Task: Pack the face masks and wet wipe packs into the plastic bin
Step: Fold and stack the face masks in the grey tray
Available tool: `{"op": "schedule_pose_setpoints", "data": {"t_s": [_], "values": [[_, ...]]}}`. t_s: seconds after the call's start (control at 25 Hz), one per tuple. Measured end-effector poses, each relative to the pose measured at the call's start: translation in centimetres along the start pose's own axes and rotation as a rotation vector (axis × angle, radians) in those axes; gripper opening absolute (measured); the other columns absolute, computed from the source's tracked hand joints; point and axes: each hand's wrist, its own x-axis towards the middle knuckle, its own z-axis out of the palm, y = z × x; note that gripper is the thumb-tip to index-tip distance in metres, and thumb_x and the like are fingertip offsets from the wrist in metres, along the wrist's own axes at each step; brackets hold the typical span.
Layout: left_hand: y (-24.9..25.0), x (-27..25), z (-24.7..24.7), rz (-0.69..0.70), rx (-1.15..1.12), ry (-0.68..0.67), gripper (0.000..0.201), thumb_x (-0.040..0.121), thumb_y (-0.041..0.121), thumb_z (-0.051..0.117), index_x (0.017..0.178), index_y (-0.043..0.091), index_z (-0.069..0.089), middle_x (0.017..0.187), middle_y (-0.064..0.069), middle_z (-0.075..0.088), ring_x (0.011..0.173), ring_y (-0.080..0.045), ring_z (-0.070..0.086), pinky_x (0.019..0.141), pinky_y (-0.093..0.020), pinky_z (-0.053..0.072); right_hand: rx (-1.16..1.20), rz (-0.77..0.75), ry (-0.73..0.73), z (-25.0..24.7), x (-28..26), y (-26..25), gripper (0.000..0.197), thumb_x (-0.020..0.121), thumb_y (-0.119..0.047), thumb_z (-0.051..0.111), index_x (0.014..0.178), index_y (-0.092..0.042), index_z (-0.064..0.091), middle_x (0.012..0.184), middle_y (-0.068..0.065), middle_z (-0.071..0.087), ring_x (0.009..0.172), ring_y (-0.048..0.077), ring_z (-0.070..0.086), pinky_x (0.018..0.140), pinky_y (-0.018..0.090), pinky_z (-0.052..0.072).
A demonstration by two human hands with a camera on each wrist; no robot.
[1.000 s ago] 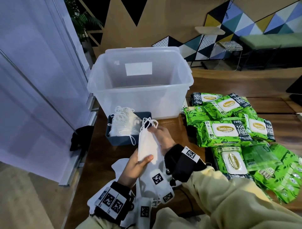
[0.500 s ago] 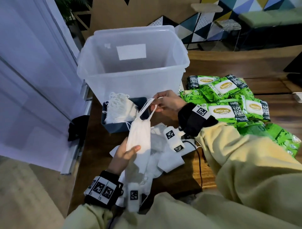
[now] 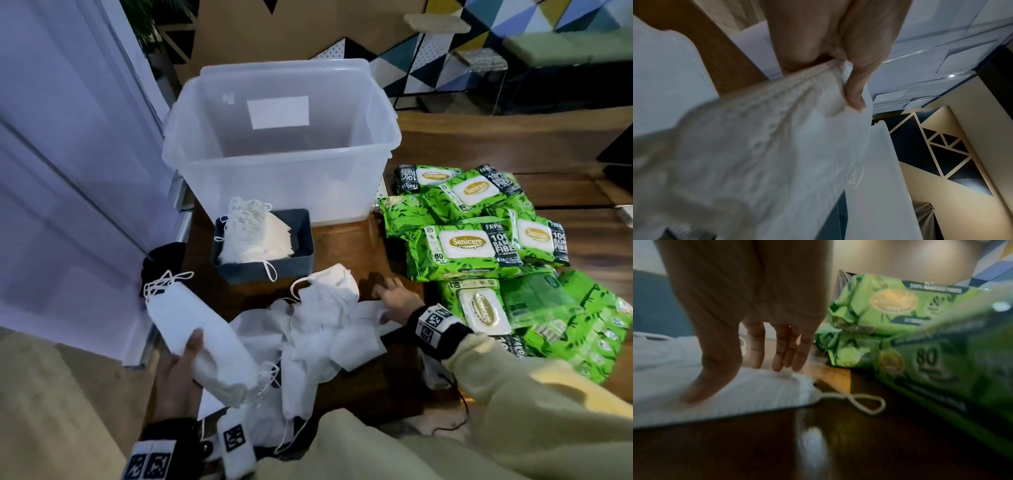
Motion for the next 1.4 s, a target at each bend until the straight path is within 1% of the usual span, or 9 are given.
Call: {"op": "schedule_pose_setpoints", "data": {"t_s": [0.12, 0.24, 0.52, 0.72, 0.84, 0.92, 1.04, 1.2, 1.4], "values": [[-0.1, -0.1, 0.2, -0.038, 0.002, 0.011, 0.014, 0.093, 0.013, 0.054, 0.105, 0.017, 0.062, 0.099, 0.002, 0.067, 0.083, -0.011, 0.065, 0.065, -0.027, 0.056, -0.056, 0.009, 0.020, 0.9, -0.4, -0.1, 0.067, 0.075, -0.030, 0.072, 0.129, -0.008, 0.039, 0.134, 0.016, 0.038, 0.129, 0.033, 0.033, 0.104, 0.038, 0.032], [-0.4, 0.0, 1.1, -0.046, -0.007, -0.008, 0.021, 0.093, 0.012, 0.053, 0.113, 0.010, 0.060, 0.101, -0.001, 0.067, 0.090, -0.015, 0.064, 0.067, -0.021, 0.058, 0.181, 0.073, -0.004, -0.6, 0.0, 0.4, 0.052, 0.074, -0.024, 0.075, 0.117, -0.009, 0.050, 0.125, 0.015, 0.053, 0.118, 0.030, 0.048, 0.090, 0.032, 0.041], [0.6, 0.2, 2.8, -0.076, -0.005, -0.026, 0.013, 0.093, 0.012, 0.052, 0.096, 0.019, 0.062, 0.081, 0.009, 0.074, 0.087, -0.015, 0.064, 0.065, -0.019, 0.057, 0.458, 0.155, 0.169, -6.4, -3.5, 2.5, 0.030, 0.080, -0.016, 0.071, 0.108, -0.006, 0.066, 0.111, 0.015, 0.066, 0.104, 0.026, 0.059, 0.078, 0.024, 0.038], [0.0, 0.6, 6.3, -0.203, 0.009, -0.058, 0.029, 0.093, 0.017, 0.055, 0.116, -0.001, 0.057, 0.104, -0.013, 0.066, 0.080, -0.019, 0.064, 0.065, -0.030, 0.054, 0.611, 0.040, 0.324, -7.0, -7.5, -1.1, 0.019, 0.081, -0.017, 0.069, 0.098, -0.008, 0.067, 0.092, 0.011, 0.068, 0.090, 0.025, 0.063, 0.072, 0.026, 0.042], [-0.4, 0.5, 9.3, -0.263, -0.041, -0.112, 0.029, 0.096, 0.013, 0.048, 0.119, -0.004, 0.053, 0.097, -0.012, 0.066, 0.078, -0.020, 0.064, 0.060, -0.027, 0.055, 0.372, -0.135, 0.730, -7.0, -9.2, -6.2, 0.018, 0.081, -0.020, 0.069, 0.099, -0.018, 0.067, 0.071, 0.004, 0.069, 0.065, 0.020, 0.065, 0.055, 0.025, 0.050], [-0.6, 0.1, 10.9, -0.302, -0.113, -0.172, 0.030, 0.097, 0.013, 0.046, 0.119, -0.005, 0.053, 0.095, -0.012, 0.068, 0.074, -0.020, 0.069, 0.058, -0.025, 0.057, 0.113, -0.337, 0.980, -6.5, -9.8, -9.5, 0.020, 0.077, -0.011, 0.063, 0.095, -0.018, 0.068, 0.057, -0.002, 0.062, 0.045, 0.014, 0.057, 0.037, 0.017, 0.040], [-0.8, -0.2, 12.0, -0.345, -0.158, -0.169, 0.024, 0.098, 0.008, 0.039, 0.108, -0.006, 0.055, 0.088, -0.017, 0.066, 0.058, -0.014, 0.069, 0.050, -0.021, 0.054, -0.143, -0.581, 1.110, -4.1, -8.6, -12.7, 0.034, 0.080, -0.014, 0.041, 0.090, -0.014, 0.073, 0.075, -0.001, 0.071, 0.065, 0.012, 0.061, 0.043, 0.018, 0.045], [-0.9, -0.3, 11.6, -0.378, -0.240, -0.175, 0.024, 0.098, 0.004, 0.032, 0.097, -0.003, 0.055, 0.073, -0.014, 0.069, 0.055, -0.014, 0.069, 0.053, -0.020, 0.056, -0.181, -0.646, 1.073, -2.7, -8.2, -13.5, 0.062, 0.099, -0.014, 0.015, 0.085, -0.012, 0.076, 0.085, 0.002, 0.074, 0.080, 0.013, 0.063, 0.051, 0.018, 0.046], [-1.4, -0.4, 10.9, -0.403, -0.162, -0.172, 0.027, 0.100, 0.013, 0.031, 0.094, 0.003, 0.056, 0.081, -0.014, 0.069, 0.061, -0.010, 0.069, 0.060, -0.019, 0.056, -0.180, -0.665, 0.931, -1.9, -9.3, -14.1, 0.048, 0.097, -0.021, 0.026, 0.098, -0.010, 0.073, 0.095, 0.006, 0.073, 0.094, 0.017, 0.058, 0.063, 0.022, 0.052]]}}
